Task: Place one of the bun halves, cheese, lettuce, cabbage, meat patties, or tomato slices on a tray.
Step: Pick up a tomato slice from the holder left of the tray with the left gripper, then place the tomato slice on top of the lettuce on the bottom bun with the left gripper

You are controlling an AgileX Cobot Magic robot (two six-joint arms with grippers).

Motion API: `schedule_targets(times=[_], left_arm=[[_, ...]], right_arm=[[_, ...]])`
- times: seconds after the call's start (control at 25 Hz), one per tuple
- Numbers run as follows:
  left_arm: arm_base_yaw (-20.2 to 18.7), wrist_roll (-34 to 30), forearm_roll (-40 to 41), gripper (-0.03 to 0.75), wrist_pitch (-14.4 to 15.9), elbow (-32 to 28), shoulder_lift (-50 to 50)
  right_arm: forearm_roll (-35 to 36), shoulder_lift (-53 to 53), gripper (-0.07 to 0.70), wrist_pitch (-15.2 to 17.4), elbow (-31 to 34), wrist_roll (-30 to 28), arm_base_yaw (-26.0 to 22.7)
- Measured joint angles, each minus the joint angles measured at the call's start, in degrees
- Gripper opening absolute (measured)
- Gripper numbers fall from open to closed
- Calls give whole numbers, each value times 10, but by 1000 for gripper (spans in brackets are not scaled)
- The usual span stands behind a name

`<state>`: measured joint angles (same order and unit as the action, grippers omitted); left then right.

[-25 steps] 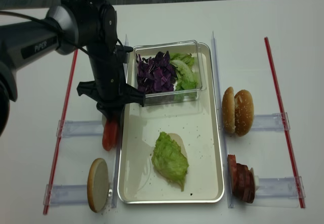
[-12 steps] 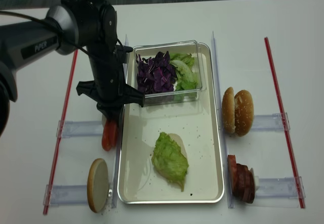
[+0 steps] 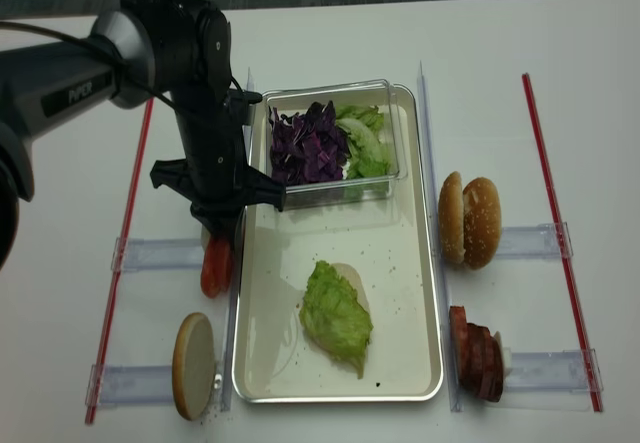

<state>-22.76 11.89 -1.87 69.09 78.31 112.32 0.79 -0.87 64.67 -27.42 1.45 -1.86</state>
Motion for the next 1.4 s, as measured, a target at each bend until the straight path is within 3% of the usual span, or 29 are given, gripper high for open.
schedule_targets(times=[1.4], left_arm=[[0,0,1,83,5,22,-97]], right_arm=[[0,0,364,0,0,0,0]])
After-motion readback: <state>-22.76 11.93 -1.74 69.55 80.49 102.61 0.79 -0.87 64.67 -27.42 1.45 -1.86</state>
